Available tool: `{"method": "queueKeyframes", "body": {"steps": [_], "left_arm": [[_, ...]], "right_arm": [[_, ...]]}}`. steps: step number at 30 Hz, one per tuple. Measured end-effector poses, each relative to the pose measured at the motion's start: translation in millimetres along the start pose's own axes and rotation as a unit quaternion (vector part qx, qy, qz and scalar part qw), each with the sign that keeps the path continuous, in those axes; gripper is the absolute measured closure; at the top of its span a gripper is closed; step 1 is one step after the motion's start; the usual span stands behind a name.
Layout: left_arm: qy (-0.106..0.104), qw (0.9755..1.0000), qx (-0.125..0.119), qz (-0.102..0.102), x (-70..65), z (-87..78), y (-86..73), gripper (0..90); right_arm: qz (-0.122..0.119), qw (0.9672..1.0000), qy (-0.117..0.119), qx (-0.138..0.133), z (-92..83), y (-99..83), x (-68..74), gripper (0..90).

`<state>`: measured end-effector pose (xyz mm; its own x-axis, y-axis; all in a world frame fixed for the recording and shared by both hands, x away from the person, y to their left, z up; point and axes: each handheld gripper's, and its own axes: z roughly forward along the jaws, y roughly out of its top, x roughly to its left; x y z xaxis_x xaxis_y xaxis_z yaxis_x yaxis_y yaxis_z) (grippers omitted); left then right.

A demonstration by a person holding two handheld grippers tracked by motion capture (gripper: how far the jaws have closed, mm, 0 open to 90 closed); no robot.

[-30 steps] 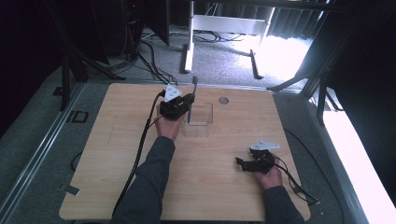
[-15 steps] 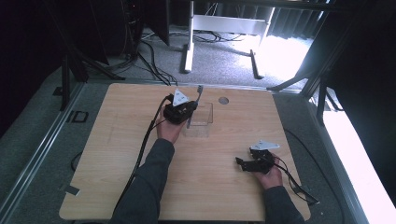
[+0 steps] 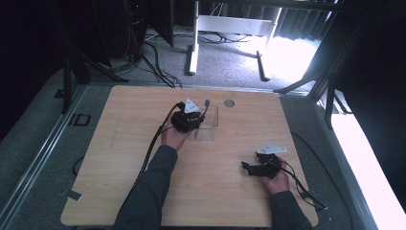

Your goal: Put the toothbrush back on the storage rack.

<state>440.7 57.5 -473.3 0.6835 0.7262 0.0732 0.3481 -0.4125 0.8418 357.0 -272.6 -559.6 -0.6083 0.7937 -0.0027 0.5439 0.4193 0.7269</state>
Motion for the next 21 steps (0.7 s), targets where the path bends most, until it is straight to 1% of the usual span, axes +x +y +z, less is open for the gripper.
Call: {"method": "queueKeyframes", "body": {"steps": [3,6,7,8,9,11,12,13,14,15,16,17,18,19,20,21], "left_arm": [[0.0,1.0,-0.007,-0.001,-0.4,-2.3,-0.3,66.7],[0.004,0.9998,-0.017,-0.006,0.6,-7.0,-1.9,62.9],[0.007,0.9998,-0.019,-0.009,1.6,-8.5,-2.7,62.2],[0.01,0.9995,-0.025,-0.017,4.4,-12.0,-4.7,61.8],[0.01,0.9995,-0.025,-0.017,4.4,-12.0,-4.7,61.3],[0.016,0.9991,-0.03,-0.026,7.2,-16.2,-6.2,60.6],[0.022,0.9986,-0.037,-0.032,10.6,-21.3,-7.3,59.7],[0.022,0.9986,-0.037,-0.032,10.6,-21.3,-7.3,59.6],[0.028,0.9976,-0.047,-0.041,14.3,-26.9,-8.7,59.4],[0.028,0.9976,-0.047,-0.041,14.3,-26.9,-8.7,59.1],[0.032,0.9968,-0.053,-0.049,17.0,-30.7,-9.7,59.1],[0.035,0.9965,-0.054,-0.053,18.9,-33.2,-10.4,58.5],[0.044,0.9953,-0.059,-0.063,23.6,-39.0,-12.8,58.0],[0.044,0.9953,-0.059,-0.063,23.6,-39.0,-12.8,57.6],[0.052,0.9945,-0.056,-0.071,28.3,-44.2,-15.8,57.1],[0.052,0.9945,-0.056,-0.071,28.3,-44.2,-15.8,56.4]], "right_arm": [[0.0,1.0,0.0,0.0,0.0,0.0,0.0,19.6],[0.0,1.0,0.0,0.0,0.0,0.0,0.0,19.6],[0.0,1.0,0.0,0.0,0.0,0.0,0.0,19.6],[0.0,1.0,0.0,0.0,0.0,0.1,0.0,19.6],[0.0,1.0,0.0,0.0,0.0,0.1,0.0,19.6],[0.0,1.0,0.0,0.0,0.0,0.0,0.0,19.6],[0.0,1.0,0.0,0.0,0.0,0.1,0.0,19.6],[0.0,1.0,0.0,0.0,0.0,0.1,0.0,19.6],[0.0,1.0,0.0,0.0,0.0,0.1,0.0,19.6],[0.0,1.0,0.0,0.0,0.0,0.1,0.0,19.6],[0.0,1.0,0.0,0.0,0.0,0.1,0.0,19.6],[0.0,1.0,0.0,0.0,0.0,0.0,0.0,19.6],[0.0,1.0,0.0,0.0,0.0,0.0,0.0,19.6],[0.0,1.0,0.0,0.0,0.0,0.0,0.0,19.6],[0.0,1.0,0.0,0.0,0.0,0.0,0.0,19.6],[0.0,1.0,0.0,0.0,0.0,0.0,0.0,19.6]]}}
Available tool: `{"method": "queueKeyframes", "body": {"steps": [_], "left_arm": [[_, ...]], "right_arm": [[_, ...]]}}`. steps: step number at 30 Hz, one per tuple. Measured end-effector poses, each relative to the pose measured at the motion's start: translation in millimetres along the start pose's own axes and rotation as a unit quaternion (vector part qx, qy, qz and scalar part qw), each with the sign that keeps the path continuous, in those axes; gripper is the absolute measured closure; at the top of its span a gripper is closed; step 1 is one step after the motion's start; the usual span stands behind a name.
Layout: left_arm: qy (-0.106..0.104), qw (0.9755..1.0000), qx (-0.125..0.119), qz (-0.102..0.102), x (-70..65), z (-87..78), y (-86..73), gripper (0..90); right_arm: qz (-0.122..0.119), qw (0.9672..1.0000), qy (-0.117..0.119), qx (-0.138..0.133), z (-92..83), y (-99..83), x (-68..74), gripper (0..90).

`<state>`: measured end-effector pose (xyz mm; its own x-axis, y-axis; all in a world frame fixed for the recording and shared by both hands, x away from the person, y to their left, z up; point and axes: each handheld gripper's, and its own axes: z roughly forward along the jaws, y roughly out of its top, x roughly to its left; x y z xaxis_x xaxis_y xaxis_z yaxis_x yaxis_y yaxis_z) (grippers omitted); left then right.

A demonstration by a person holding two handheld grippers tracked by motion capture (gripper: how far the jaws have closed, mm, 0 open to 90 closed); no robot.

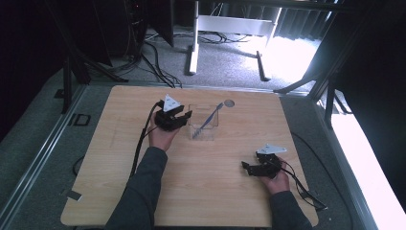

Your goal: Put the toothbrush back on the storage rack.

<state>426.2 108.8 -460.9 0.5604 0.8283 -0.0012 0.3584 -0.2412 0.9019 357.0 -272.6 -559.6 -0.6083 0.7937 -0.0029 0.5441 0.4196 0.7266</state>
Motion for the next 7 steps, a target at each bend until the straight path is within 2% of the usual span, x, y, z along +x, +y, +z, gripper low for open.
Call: {"method": "queueKeyframes", "body": {"steps": [1,4,6,7], "left_arm": [[0.01,0.9999,0.006,-0.005,5.0,-4.0,-2.9,55.9],[0.02,0.9996,0.014,-0.011,10.8,-7.3,-7.6,54.6],[0.048,0.9979,0.037,-0.022,21.8,-10.9,-18.6,53.8],[0.048,0.9979,0.037,-0.022,21.8,-10.9,-18.6,53.8]], "right_arm": [[0.0,1.0,0.0,0.0,0.0,0.0,0.0,19.6],[0.0,1.0,0.0,0.0,0.0,0.0,0.0,19.6],[0.0,1.0,0.0,0.0,0.0,0.0,0.0,19.6],[0.0,1.0,0.0,0.0,0.0,0.0,0.0,19.6]]}}
